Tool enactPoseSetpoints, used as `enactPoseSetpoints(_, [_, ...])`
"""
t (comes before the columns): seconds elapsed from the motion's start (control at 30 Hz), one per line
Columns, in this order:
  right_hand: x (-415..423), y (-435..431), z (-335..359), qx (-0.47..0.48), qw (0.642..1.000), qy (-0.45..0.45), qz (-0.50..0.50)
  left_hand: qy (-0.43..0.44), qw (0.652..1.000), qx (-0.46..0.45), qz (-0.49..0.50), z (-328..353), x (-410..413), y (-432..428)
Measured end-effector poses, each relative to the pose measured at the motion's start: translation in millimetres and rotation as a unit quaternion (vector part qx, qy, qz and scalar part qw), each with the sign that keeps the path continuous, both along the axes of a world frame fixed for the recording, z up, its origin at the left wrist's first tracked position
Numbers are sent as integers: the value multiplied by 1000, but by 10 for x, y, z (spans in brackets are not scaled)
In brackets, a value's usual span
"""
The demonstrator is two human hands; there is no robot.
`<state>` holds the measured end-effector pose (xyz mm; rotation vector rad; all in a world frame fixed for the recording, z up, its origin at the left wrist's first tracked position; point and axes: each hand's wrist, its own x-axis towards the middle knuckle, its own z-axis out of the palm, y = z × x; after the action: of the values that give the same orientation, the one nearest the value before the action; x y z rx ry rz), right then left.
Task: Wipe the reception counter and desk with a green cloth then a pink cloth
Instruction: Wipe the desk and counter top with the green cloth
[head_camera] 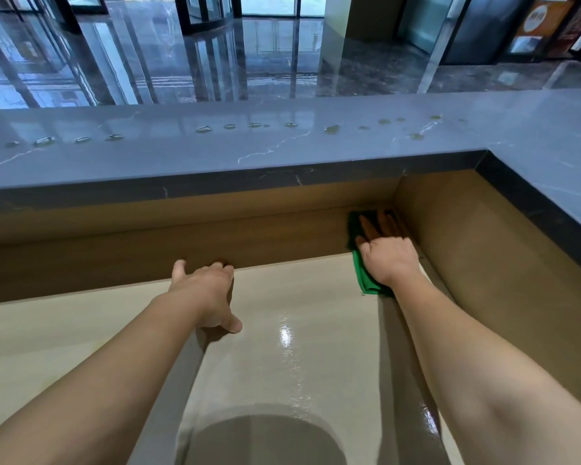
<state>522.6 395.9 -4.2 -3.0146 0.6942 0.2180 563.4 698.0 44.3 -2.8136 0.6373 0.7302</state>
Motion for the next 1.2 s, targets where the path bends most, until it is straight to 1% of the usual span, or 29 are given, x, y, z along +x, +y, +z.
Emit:
enactPoseSetpoints(0.13, [-307,130,-31,-30,996,-47,-65,-5,1000,-7,-1,24,-15,31])
enactPoseSetpoints(0.2, [-392,316,-67,-14,992,-56,-110,-21,1000,-14,-5,31,-34,28])
enactPoseSetpoints(0.27, [-432,610,-63,5,990,-48,-129,-59,998,-27,-18,38,-96,35])
enactPoseSetpoints(0.3, [-443,788,-58,10,992,-46,-117,-80,996,-35,-22,30,-137,50])
enactPoseSetpoints(0.37, [-476,1178,-48,15,997,-53,-62,-107,993,-54,-14,22,-240,133])
enactPoseSetpoints(0.53, [-587,1970,-39,36,994,-37,94,-121,989,-76,35,27,-456,493])
enactPoseSetpoints(0.63, [-692,2069,4,43,988,-27,148,-124,987,-86,53,124,-576,661])
enactPoseSetpoints(0.7, [-772,1974,40,54,983,-22,176,-126,985,-101,60,203,-654,734])
enactPoseSetpoints(0.77, [-848,1821,73,55,981,-17,184,-132,982,-119,59,280,-726,787])
enactPoseSetpoints(0.83, [-912,1646,84,51,986,-17,157,-135,981,-128,55,351,-824,843])
enactPoseSetpoints(1.0, [-987,1328,23,37,997,-40,54,-132,980,-129,79,400,-1078,1106])
enactPoseSetpoints(1.2, [-930,1447,-19,17,999,-40,-4,-124,976,-133,120,295,-1237,1438])
